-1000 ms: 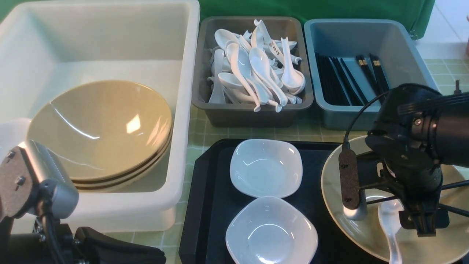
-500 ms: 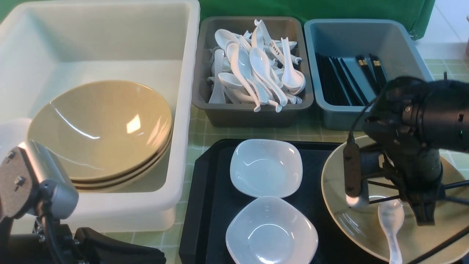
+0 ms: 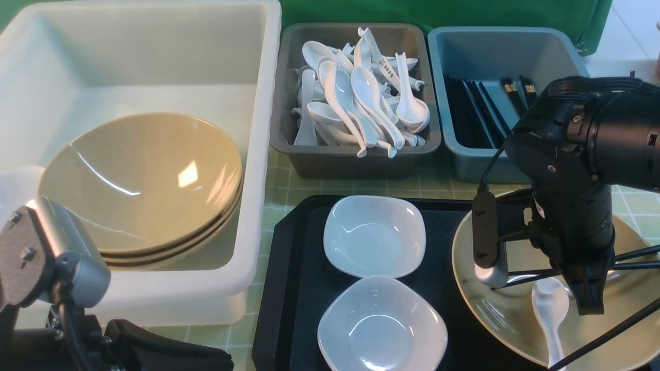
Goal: On green table put chopsticks spoon bowls plates into blue grey white boxes.
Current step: 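Move the grippers toward the tableware on the black tray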
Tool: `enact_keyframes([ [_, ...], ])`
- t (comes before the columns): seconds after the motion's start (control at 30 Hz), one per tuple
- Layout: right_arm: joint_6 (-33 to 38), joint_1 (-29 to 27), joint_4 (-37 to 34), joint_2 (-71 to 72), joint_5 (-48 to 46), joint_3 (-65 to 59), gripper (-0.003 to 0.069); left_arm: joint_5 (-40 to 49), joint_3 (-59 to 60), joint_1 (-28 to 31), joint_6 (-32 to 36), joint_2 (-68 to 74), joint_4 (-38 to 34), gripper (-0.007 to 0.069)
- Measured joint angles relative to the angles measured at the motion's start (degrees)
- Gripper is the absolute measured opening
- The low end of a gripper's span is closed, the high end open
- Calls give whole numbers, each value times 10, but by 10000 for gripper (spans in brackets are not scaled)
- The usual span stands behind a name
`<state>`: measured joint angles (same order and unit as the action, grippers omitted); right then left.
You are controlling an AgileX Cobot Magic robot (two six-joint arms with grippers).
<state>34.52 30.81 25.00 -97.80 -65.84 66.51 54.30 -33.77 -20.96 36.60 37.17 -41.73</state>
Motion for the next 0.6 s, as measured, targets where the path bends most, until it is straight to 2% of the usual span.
enact_keyframes([
  [0.07, -1, 0, 1, 0, 0, 0, 52, 0, 0, 0, 0, 0, 0, -1],
  [0.17, -4, 0, 1, 1, 6, 0, 150, 0, 0, 0, 0, 0, 0, -1],
  [0.37, -16, -6, 31, 6, 14, 1, 481, 0, 0, 0, 0, 0, 0, -1],
  [0.47, -1, -25, 31, 6, 18, 2, 584, 0, 0, 0, 0, 0, 0, -1],
  [0.53, 3, -40, 30, 5, 27, 2, 605, 0, 0, 0, 0, 0, 0, -1],
  [0.6, 7, -58, 28, 2, 37, 2, 594, 0, 0, 0, 0, 0, 0, -1],
])
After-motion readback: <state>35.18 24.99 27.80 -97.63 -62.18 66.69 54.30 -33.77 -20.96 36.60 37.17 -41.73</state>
